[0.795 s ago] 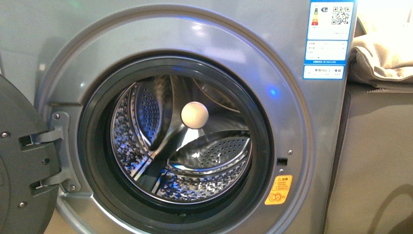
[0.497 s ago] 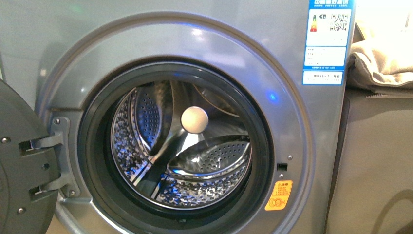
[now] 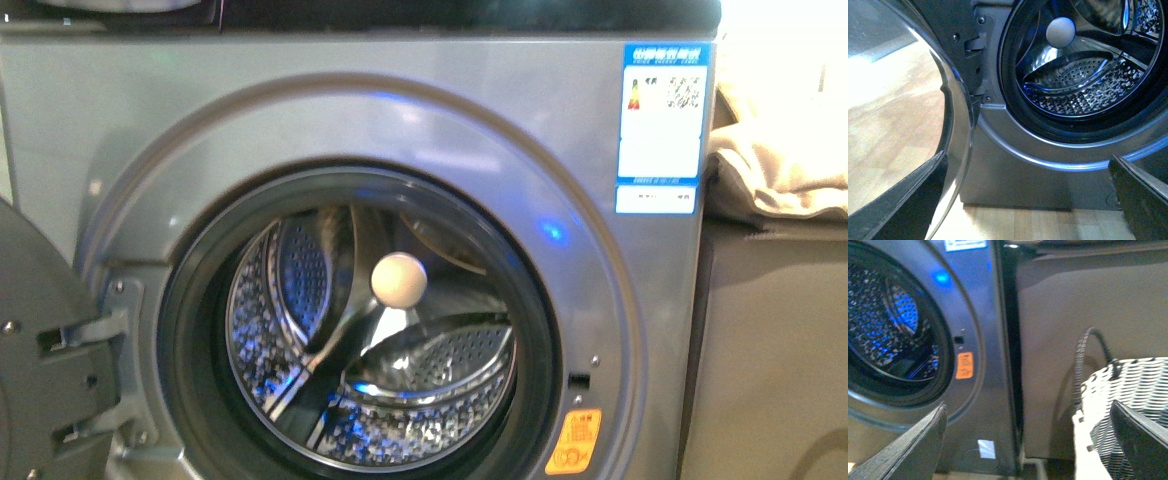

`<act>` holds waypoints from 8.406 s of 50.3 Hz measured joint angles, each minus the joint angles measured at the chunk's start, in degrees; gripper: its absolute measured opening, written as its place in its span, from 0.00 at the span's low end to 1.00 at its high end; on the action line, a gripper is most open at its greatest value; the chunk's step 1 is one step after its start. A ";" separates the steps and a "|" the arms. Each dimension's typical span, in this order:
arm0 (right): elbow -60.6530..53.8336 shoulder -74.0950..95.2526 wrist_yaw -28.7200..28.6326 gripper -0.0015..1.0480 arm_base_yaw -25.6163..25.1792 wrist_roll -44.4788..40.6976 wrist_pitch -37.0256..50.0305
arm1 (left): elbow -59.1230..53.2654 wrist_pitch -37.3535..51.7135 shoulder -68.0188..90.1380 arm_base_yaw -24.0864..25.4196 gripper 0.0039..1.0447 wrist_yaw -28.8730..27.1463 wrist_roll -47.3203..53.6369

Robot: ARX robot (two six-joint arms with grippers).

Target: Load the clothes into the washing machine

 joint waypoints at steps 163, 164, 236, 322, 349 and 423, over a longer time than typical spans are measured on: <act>50.60 108.61 14.75 0.93 -43.45 22.14 21.57 | 0.00 0.00 -0.04 0.00 0.94 0.02 0.00; 50.93 108.98 15.08 0.93 -43.32 22.80 20.94 | 0.00 0.00 -0.04 0.00 0.94 0.02 0.00; 46.93 145.24 20.35 0.93 -23.28 13.90 41.81 | 0.00 0.00 -0.04 0.00 0.94 0.02 0.00; 64.00 157.61 23.10 0.56 -14.43 4.31 31.69 | 0.00 0.00 -0.04 0.00 0.94 0.02 -0.02; 35.43 130.27 13.86 0.05 -11.74 3.87 50.69 | 0.00 0.00 -0.04 0.00 0.94 0.02 0.00; 90.92 56.57 25.83 0.05 22.05 -12.20 -9.46 | 0.00 0.00 -0.04 0.00 0.94 0.02 0.00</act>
